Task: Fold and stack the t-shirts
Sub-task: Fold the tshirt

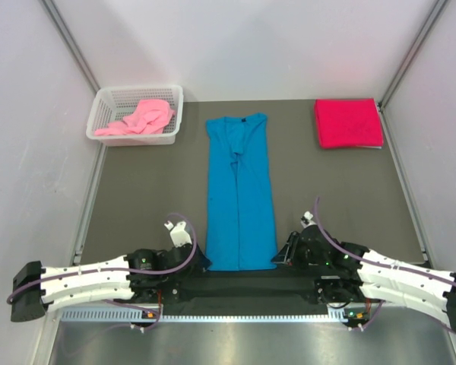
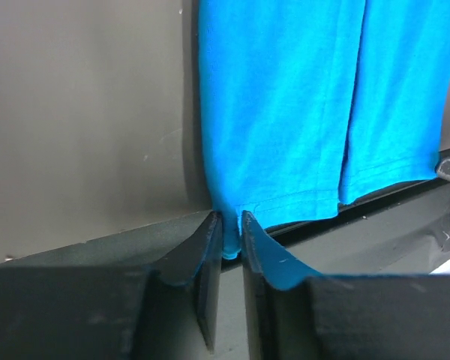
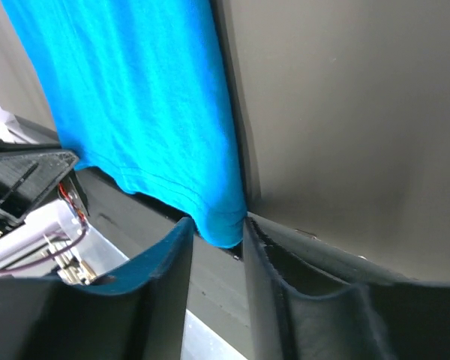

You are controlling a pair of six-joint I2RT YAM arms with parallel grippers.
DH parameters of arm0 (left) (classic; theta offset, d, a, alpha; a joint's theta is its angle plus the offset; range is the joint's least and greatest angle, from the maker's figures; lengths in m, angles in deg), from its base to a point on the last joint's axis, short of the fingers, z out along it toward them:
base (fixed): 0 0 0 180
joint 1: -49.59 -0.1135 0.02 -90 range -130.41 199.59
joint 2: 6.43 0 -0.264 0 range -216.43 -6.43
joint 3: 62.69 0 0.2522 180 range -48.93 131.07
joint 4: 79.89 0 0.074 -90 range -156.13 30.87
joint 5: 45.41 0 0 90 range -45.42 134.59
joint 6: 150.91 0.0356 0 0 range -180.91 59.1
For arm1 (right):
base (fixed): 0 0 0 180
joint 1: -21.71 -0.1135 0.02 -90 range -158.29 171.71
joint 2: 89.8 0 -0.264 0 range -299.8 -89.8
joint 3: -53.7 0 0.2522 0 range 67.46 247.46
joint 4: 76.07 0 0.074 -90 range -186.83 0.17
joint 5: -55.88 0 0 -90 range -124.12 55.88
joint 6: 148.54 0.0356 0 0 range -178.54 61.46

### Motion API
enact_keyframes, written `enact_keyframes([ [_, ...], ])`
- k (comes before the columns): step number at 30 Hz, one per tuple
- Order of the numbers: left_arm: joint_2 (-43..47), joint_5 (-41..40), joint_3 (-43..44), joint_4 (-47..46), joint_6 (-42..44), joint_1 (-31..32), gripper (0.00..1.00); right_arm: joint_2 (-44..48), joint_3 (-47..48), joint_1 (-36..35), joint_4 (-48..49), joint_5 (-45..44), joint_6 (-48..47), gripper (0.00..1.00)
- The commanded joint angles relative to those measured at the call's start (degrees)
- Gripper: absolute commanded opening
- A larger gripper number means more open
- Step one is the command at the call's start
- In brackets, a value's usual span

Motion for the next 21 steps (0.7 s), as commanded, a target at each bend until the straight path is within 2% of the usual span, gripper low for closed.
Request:
enact_keyframes([
  [1,-0.3,-0.5,0.6,-2.3,-0.3,-0.3,0.23,-0.8,-0.8,-1.5,3.4,-1.1,0.5,0.35],
  [4,-0.6,-0.7,0.8,-0.1,-1.5,-0.3,0.36,-0.9,-0.9,-2.0,3.2,-1.3,0.9,0.37],
  [7,-0.6,-0.7,0.7,1.0,-2.1,-0.3,0.39,-1.0,-1.0,-2.0,2.9,-1.6,0.9,0.39],
  [15,-0.5,0.0,-0.9,0.0,-3.8,-0.3,0.39,-1.3,-1.0,-2.7,2.3,-1.8,1.4,0.43],
  [21,0.2,0.2,-1.9,-1.5,-4.7,-0.3,0.33,0.3,-1.7,-2.9,1.7,-2.8,2.0,0.35],
])
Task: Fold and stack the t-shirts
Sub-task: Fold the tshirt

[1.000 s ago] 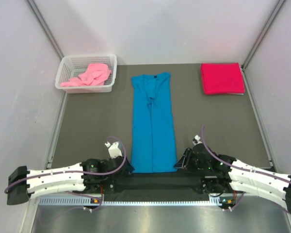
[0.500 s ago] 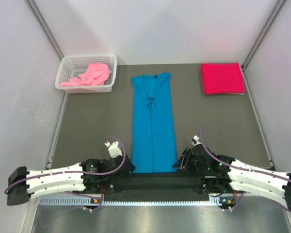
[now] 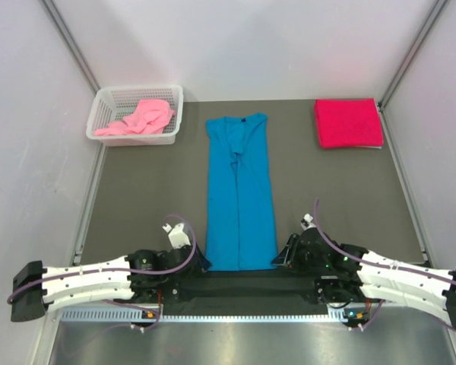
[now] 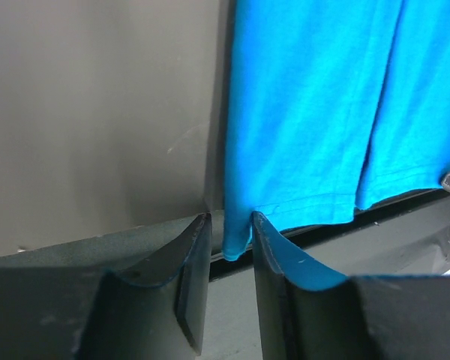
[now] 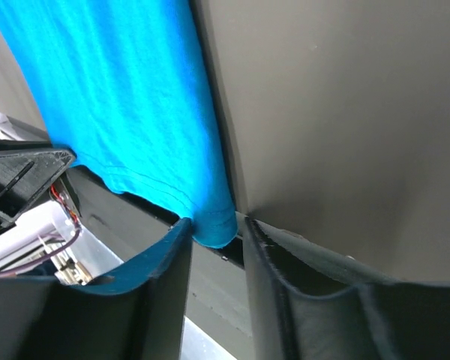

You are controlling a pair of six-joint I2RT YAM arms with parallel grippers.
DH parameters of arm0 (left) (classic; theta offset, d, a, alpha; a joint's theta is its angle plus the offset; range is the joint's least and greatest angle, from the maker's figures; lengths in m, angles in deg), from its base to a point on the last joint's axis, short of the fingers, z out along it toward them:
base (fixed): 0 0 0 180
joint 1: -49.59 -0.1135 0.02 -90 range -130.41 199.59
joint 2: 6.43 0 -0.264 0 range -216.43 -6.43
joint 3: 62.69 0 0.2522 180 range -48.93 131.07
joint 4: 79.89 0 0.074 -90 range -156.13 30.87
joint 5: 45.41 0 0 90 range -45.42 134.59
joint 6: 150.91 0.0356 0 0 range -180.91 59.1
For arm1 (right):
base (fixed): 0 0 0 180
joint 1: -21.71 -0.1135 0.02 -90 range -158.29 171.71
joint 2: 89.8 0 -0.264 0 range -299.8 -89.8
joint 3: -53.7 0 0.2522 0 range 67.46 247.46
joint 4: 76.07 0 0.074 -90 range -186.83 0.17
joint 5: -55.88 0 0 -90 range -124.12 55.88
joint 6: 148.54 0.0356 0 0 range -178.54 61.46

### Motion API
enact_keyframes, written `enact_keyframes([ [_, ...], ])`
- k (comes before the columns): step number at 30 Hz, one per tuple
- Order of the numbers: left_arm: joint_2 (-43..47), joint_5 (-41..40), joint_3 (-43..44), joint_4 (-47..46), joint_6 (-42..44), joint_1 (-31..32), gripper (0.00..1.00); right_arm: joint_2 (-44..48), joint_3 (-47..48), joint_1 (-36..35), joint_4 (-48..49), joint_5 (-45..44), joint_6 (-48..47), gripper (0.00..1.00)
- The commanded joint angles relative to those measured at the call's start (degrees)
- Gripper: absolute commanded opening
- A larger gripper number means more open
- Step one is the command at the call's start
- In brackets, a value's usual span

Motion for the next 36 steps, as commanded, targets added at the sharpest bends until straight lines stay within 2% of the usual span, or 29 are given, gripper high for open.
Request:
enact_keyframes([
  [1,0.5,-0.2,-1.1,-3.0,-1.4,-0.1,0.33,1.2,-0.5,-1.3,0.6,-1.8,0.7,0.33],
  [6,-0.1,0.1,-1.4,-4.7,-1.6,-0.1,0.25,1.5,-0.8,-1.5,2.3,-2.4,0.5,0.22],
  [9,-0.6,0.3,-1.4,-6.1,-1.6,-0.1,0.13,0.8,-1.2,-1.9,3.7,-2.5,0.5,0.08],
  [10,-0.8,0.5,-1.4,-6.4,-1.6,-0.1,0.00,0.7,-1.4,-2.0,4.0,-2.4,0.5,0.00],
  [16,-1.9,1.2,0.2,-5.7,-1.2,-0.1,0.00,1.7,0.5,-3.7,2.7,-3.7,0.3,0.00],
  [23,-5.4,4.2,9.5,1.5,0.6,0.0,0.00,1.2,7.4,-9.2,-7.7,-8.8,-0.8,0.00],
  [28,-6.4,5.9,12.0,2.7,2.1,0.2,0.00,2.4,12.6,-14.0,-15.0,-14.5,0.5,0.00],
  [31,-6.4,5.6,12.9,2.7,2.1,1.5,0.00,3.4,12.5,-17.5,-14.2,-16.6,3.3,0.00],
  [36,-7.4,2.8,15.3,3.6,5.2,1.7,0.00,1.3,14.4,-18.6,-13.4,-18.3,2.0,0.00],
])
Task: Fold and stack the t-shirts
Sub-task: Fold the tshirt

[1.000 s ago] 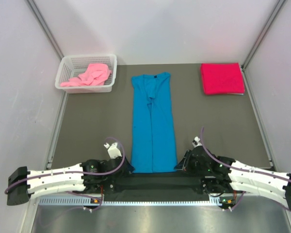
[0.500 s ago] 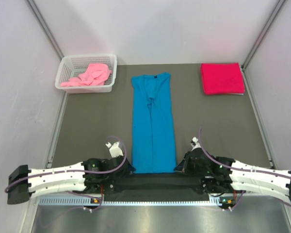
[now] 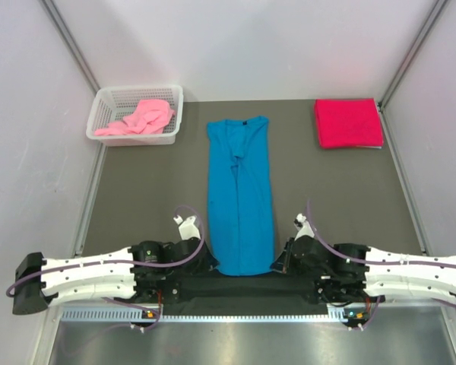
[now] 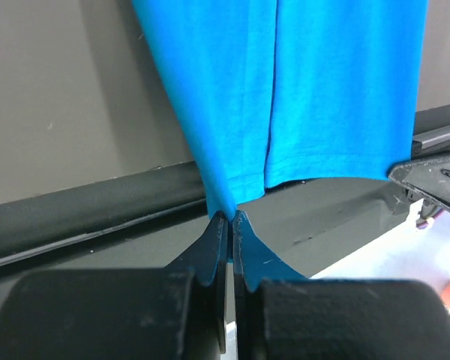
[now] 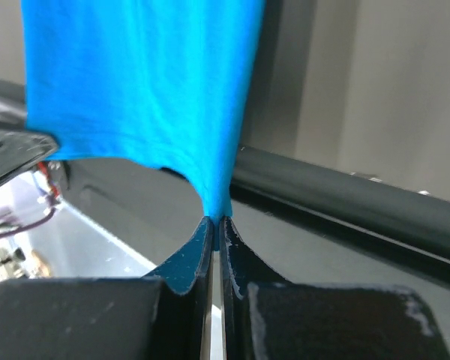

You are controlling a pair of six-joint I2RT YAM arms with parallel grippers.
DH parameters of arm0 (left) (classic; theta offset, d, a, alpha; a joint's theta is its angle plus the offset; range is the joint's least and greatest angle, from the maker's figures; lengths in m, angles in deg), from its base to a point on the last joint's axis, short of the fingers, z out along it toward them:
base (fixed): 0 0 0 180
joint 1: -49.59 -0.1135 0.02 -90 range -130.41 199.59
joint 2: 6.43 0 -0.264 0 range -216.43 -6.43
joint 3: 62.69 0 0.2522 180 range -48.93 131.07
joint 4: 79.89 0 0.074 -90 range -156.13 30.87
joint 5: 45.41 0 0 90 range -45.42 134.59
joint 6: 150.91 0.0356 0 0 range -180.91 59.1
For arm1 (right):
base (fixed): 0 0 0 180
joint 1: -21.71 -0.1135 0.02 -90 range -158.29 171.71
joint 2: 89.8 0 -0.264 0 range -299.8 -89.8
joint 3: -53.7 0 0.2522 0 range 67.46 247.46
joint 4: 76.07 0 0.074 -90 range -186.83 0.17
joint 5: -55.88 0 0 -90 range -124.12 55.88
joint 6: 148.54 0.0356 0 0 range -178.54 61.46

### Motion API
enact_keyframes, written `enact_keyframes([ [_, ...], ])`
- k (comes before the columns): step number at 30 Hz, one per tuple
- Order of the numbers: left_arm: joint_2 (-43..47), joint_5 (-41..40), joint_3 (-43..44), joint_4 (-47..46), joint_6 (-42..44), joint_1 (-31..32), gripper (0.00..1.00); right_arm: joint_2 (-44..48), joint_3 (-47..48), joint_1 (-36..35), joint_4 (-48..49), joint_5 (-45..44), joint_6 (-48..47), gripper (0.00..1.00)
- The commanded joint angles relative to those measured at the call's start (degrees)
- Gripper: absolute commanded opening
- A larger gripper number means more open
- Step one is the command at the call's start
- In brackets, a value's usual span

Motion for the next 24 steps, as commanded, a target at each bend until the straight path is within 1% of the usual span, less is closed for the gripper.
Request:
enact_keyframes([
  [1,-0.6,-3.0,3.8,1.3,3.0,0.2,0.00,-1.2,4.5,-1.0,-0.8,-4.0,-0.7,0.00],
  [4,-0.1,-7.6,5.1,3.0,3.2,0.1,0.00,-3.2,8.0,-1.0,-1.1,-8.3,-3.2,0.00],
  [7,-0.3,-9.6,6.9,3.4,4.5,-1.4,0.00,-7.8,12.7,1.3,-3.1,-9.8,-9.3,0.00],
  [8,-1.3,-9.4,7.6,3.0,5.2,-2.4,0.00,-10.7,13.9,3.4,-3.1,-9.5,-10.7,0.00],
  [10,-3.0,-5.8,8.2,0.0,9.0,-6.7,0.00,-13.5,17.0,5.8,-3.0,-7.8,-15.1,0.00],
  [11,-5.2,-3.7,8.7,-1.2,12.5,-10.7,0.00,-15.7,18.7,8.1,-2.9,-7.3,-16.5,0.00],
  [13,-7.3,1.8,9.5,-3.2,15.6,-15.2,0.00,-17.1,20.0,10.4,-1.9,-5.7,-19.0,0.00],
  [14,-9.1,3.0,10.8,-4.8,17.2,-17.3,0.00,-18.1,20.6,13.1,-1.4,-5.0,-21.5,0.00],
  [15,-9.9,4.3,11.4,-5.5,20.1,-21.5,0.00,-18.4,21.5,14.6,-1.0,-3.1,-22.7,0.00],
  [16,-10.7,6.5,12.2,-6.3,21.7,-23.6,0.00,-18.9,22.2,16.4,-0.5,-2.1,-25.5,0.00],
  [17,-12.6,7.3,14.3,-7.3,24.4,-27.7,0.00,-19.9,23.4,19.4,-0.1,-1.0,-27.0,0.00],
  [19,-15.3,10.8,16.6,-7.9,26.9,-31.7,0.00,-20.9,24.8,22.5,1.0,0.9,-31.3,0.00],
  [20,-18.3,12.0,19.0,-8.8,28.9,-35.1,0.00,-22.2,26.2,25.2,1.6,1.7,-32.9,0.00],
  [22,-21.3,13.9,21.0,-10.2,30.5,-38.0,0.00,-23.7,27.8,27.8,3.5,4.0,-37.1,0.00],
  [23,-24.3,16.7,22.9,-11.1,31.7,-40.4,0.00,-25.3,29.3,30.1,4.1,4.6,-38.3,0.00],
  [24,-25.8,17.6,23.8,-12.8,32.3,-41.3,0.00,-26.4,30.1,31.2,4.7,6.0,-39.6,0.00],
])
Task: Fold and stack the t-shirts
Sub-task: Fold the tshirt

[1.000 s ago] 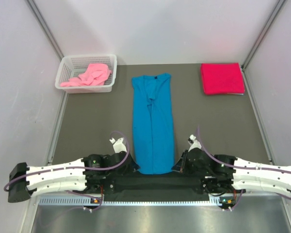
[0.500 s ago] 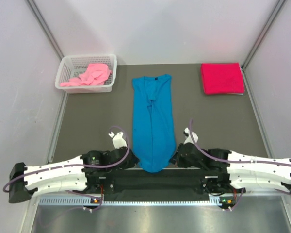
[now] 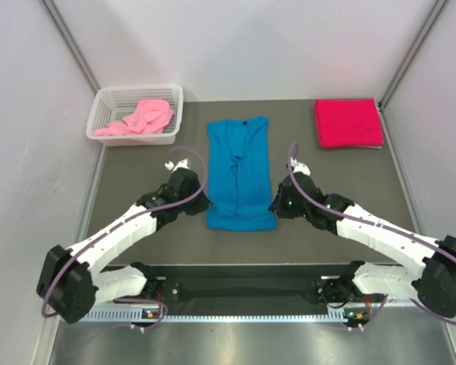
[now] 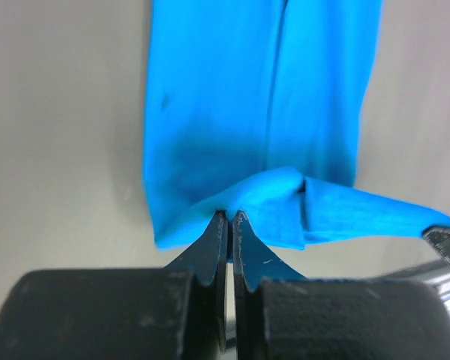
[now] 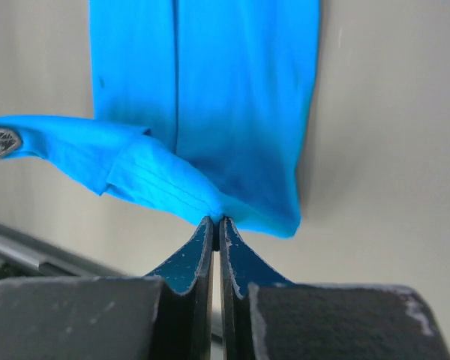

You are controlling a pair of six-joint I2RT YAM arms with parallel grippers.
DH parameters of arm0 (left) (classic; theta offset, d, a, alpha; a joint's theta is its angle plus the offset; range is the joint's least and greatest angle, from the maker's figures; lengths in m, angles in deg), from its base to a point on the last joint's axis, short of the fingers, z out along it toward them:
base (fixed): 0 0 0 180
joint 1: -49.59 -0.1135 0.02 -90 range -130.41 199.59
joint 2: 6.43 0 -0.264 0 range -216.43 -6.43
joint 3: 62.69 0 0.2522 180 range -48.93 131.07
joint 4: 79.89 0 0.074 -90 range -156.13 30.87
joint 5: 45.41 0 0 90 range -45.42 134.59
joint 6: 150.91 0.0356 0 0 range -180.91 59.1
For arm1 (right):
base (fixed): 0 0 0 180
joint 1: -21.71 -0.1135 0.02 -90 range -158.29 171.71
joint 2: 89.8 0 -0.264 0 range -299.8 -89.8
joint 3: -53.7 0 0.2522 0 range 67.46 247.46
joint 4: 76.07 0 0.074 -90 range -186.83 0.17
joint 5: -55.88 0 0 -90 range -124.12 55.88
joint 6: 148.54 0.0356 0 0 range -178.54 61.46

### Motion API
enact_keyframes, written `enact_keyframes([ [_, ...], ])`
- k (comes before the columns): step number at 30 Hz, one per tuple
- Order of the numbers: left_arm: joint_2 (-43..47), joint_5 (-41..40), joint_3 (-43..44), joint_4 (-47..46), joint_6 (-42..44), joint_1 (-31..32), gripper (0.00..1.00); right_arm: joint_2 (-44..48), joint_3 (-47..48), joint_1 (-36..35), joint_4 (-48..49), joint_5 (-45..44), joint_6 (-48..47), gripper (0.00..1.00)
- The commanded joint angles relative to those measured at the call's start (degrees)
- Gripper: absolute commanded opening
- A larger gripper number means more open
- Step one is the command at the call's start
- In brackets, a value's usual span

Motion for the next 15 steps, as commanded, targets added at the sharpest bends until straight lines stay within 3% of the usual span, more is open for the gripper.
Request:
enact_keyframes([
  [1,-5.2,7.2,5.2,-7.8,6.8,-4.0,0.00,-3.4,5.5,5.0,6.5,4.8,-10.4,0.00],
  [7,-18.0,10.9,14.6,-10.5,9.8,-9.8,0.00,-14.6,12.8,12.2,12.3,13.6,-15.4,0.00],
  [15,-32.0,13.4,27.8,-10.4,12.6,-14.0,0.00,-29.0,25.0,17.6,11.5,19.3,-17.6,0.00],
])
